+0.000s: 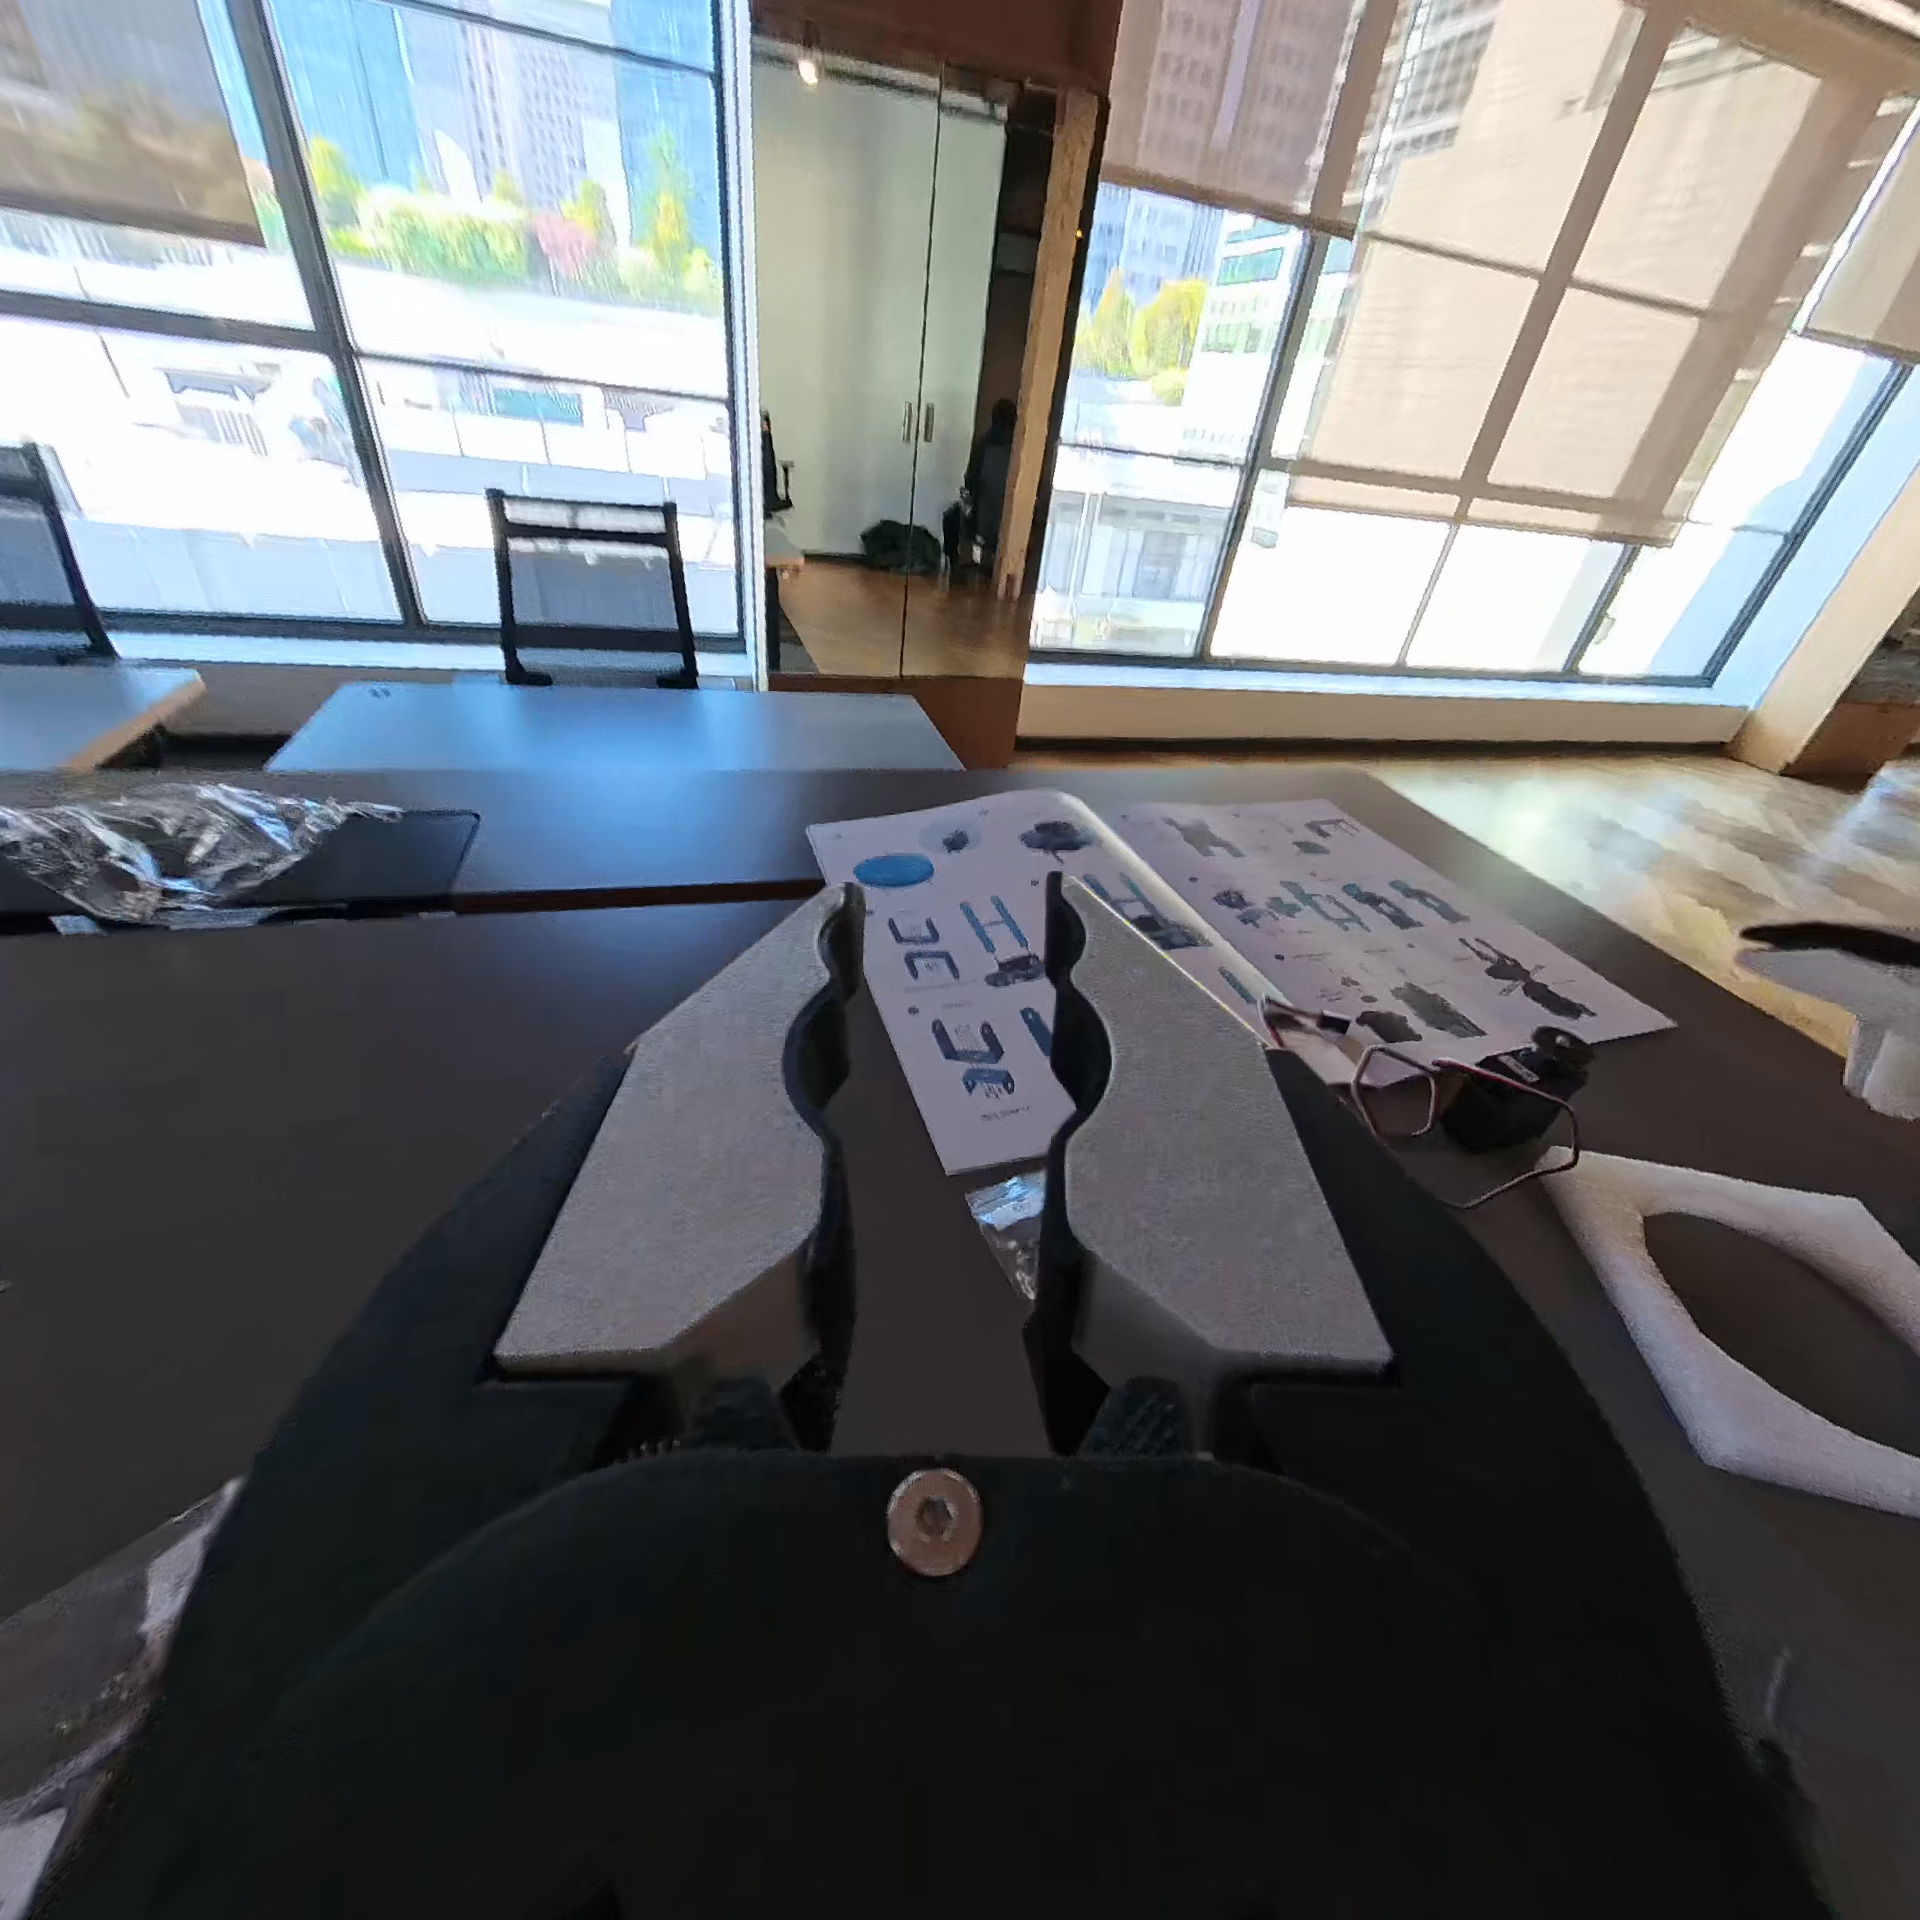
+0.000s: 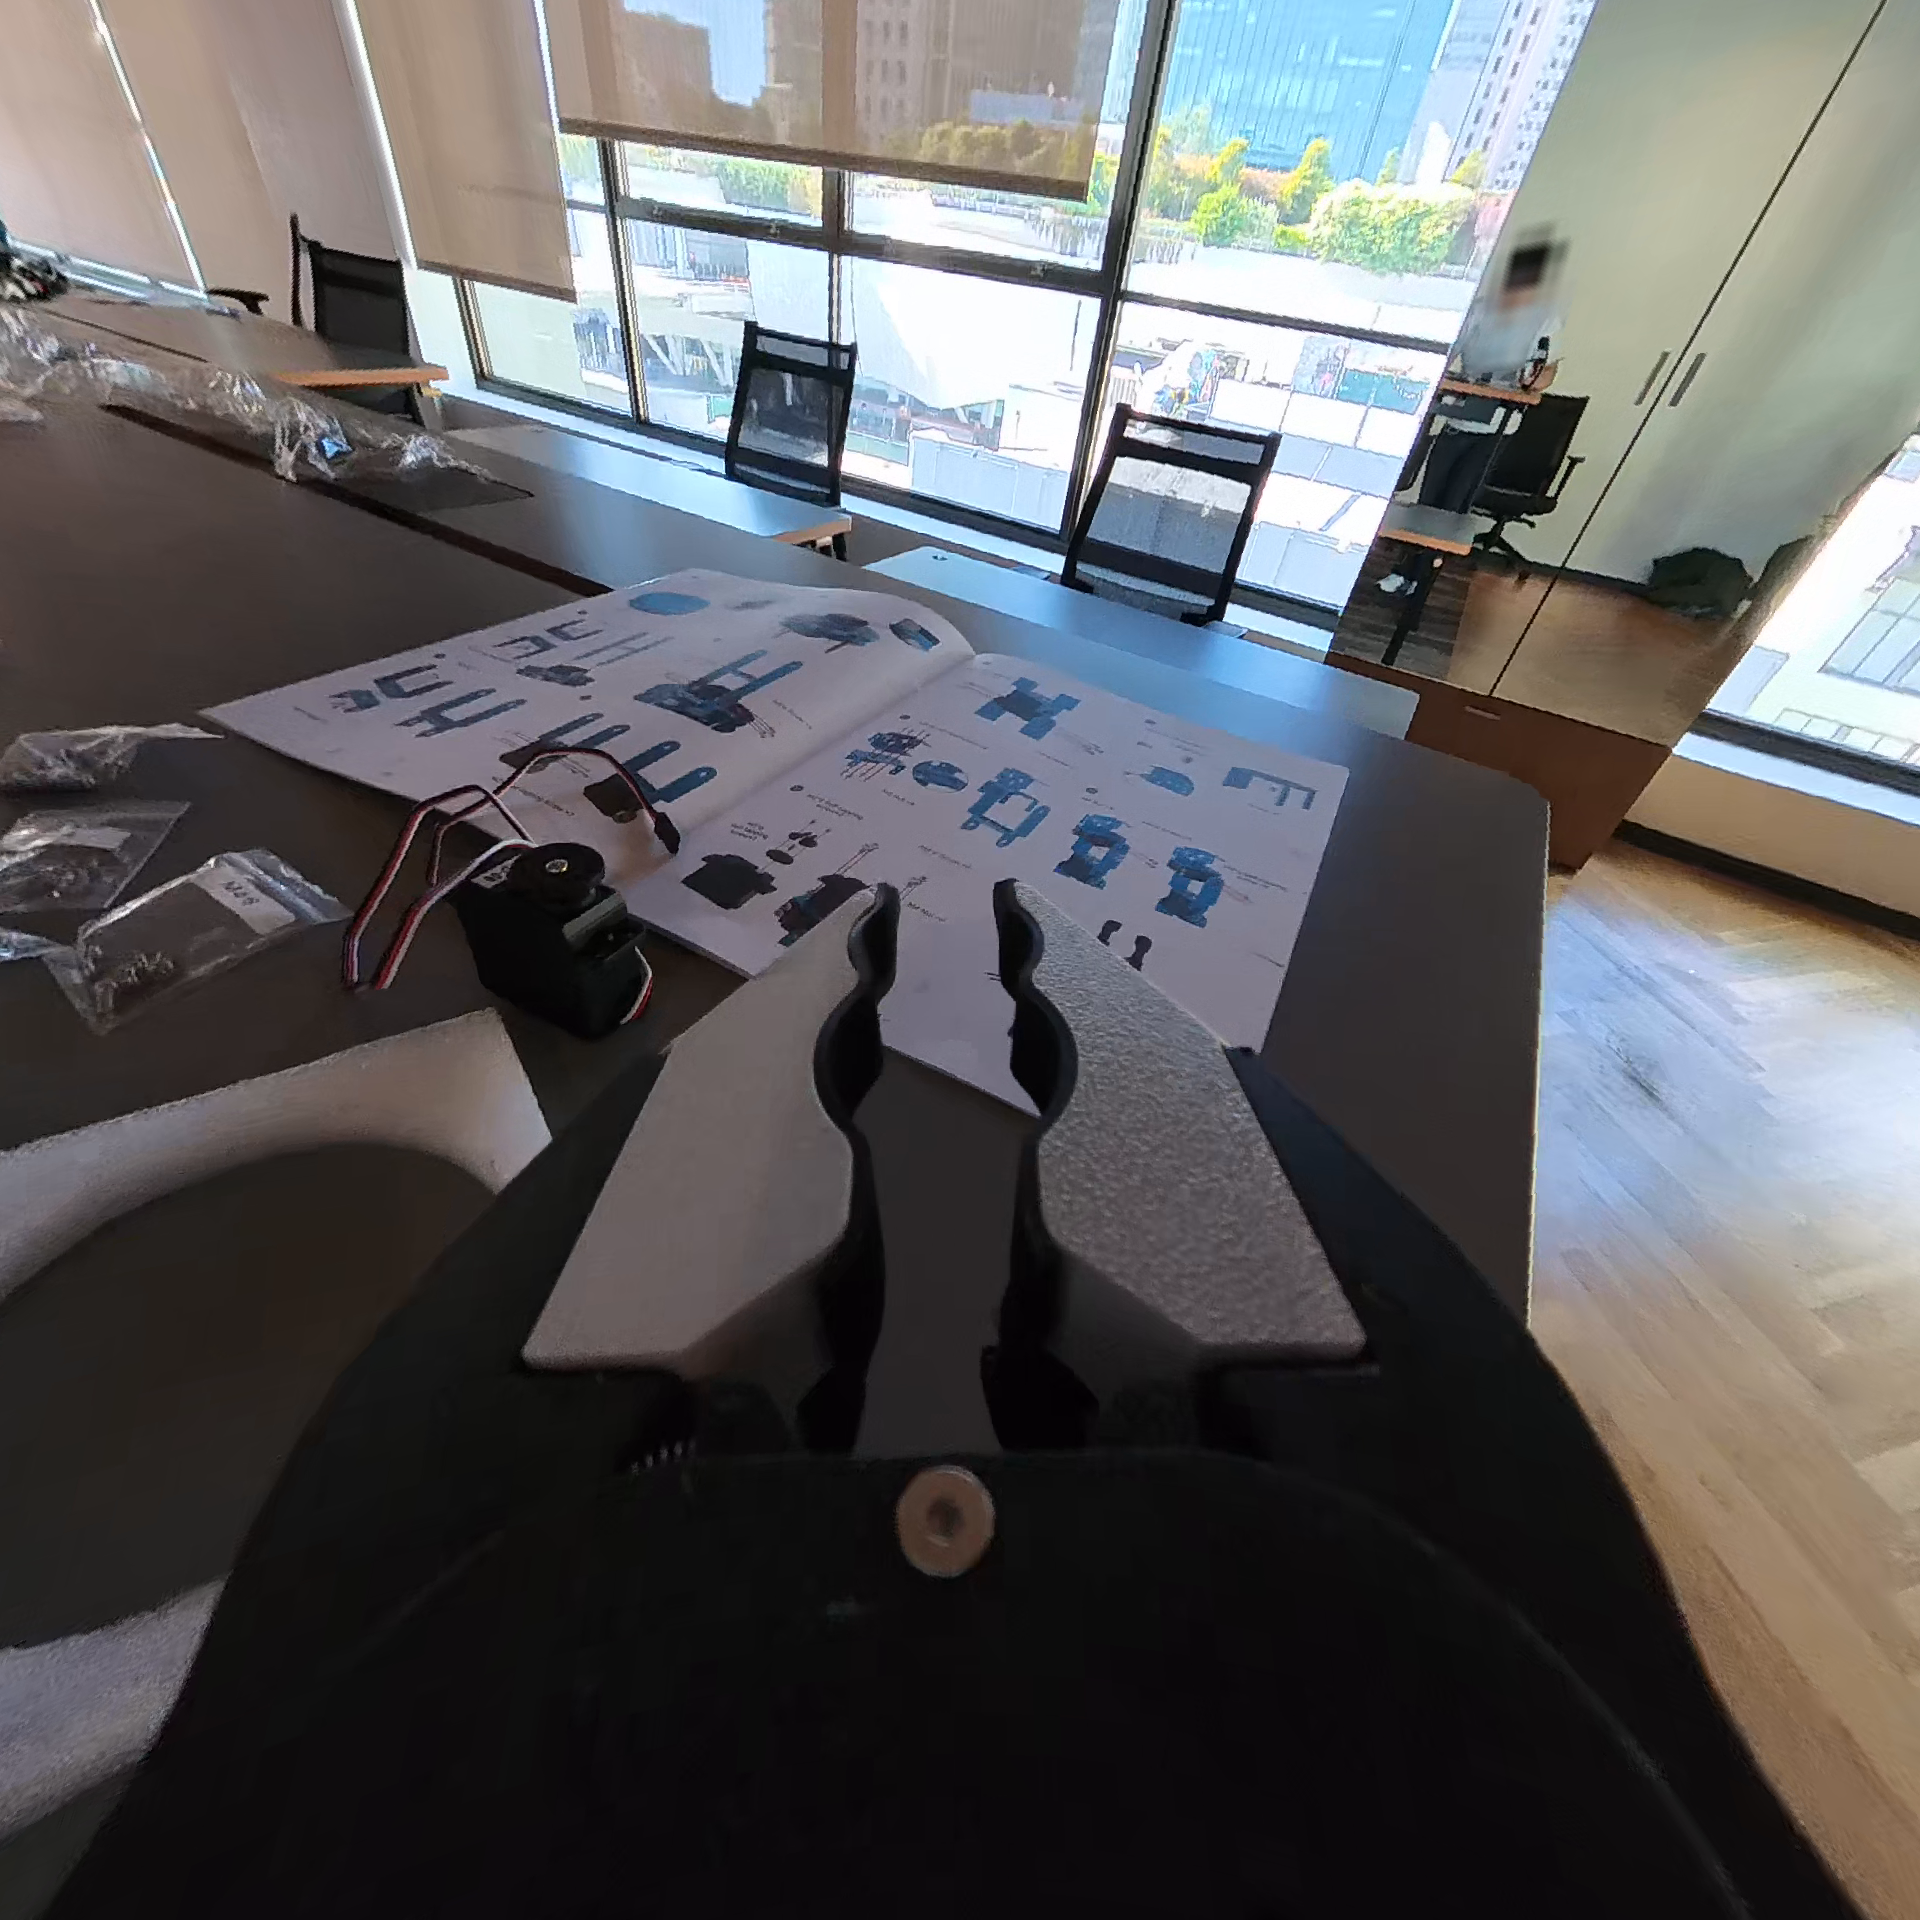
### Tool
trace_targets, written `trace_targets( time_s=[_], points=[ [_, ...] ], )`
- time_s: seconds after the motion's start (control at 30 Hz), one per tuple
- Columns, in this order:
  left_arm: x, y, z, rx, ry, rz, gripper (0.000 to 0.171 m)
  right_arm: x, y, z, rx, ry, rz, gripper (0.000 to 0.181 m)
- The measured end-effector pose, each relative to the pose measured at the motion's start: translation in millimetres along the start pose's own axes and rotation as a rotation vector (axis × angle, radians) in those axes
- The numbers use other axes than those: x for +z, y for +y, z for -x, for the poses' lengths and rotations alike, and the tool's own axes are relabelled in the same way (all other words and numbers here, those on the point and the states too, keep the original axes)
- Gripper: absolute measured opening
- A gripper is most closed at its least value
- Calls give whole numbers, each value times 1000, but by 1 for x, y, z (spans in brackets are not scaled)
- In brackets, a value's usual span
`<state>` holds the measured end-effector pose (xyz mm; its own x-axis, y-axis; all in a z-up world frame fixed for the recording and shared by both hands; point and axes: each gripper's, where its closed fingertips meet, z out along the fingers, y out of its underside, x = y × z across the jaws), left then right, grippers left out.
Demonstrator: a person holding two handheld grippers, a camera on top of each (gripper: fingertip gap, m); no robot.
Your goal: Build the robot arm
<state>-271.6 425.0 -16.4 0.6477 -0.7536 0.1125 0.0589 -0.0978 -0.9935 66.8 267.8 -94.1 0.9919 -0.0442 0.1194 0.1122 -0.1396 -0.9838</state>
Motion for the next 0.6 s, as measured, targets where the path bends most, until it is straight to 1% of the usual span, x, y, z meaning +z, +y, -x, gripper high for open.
trace_targets(
  time_s=[0.07,0.1,0.2,0.27,0.37,0.43,0.5,0.6],
  points=[
    [-25,-3,-4,-31,-35,-27,34,-2,-3,1,-27,10,-24,19],
    [-43,-1,-7,-46,-57,-35,34,-3,-4,2,-36,13,-29,19],
    [-110,13,-6,-64,-164,-31,32,-2,-3,7,-62,-2,-22,19],
    [-152,27,-5,-92,-200,22,32,-1,-3,12,-68,-30,-20,19],
    [-201,50,-13,-141,-188,159,32,-1,-4,14,-67,-38,-27,18],
    [-226,60,-20,-146,-194,216,28,-2,-5,13,-60,-36,-31,18],
    [-244,64,-26,-132,-220,226,25,-2,-6,13,-49,-40,-39,18],
    [-253,70,-34,-136,-232,236,22,-4,-7,13,-38,-46,-49,17]
  ],
)
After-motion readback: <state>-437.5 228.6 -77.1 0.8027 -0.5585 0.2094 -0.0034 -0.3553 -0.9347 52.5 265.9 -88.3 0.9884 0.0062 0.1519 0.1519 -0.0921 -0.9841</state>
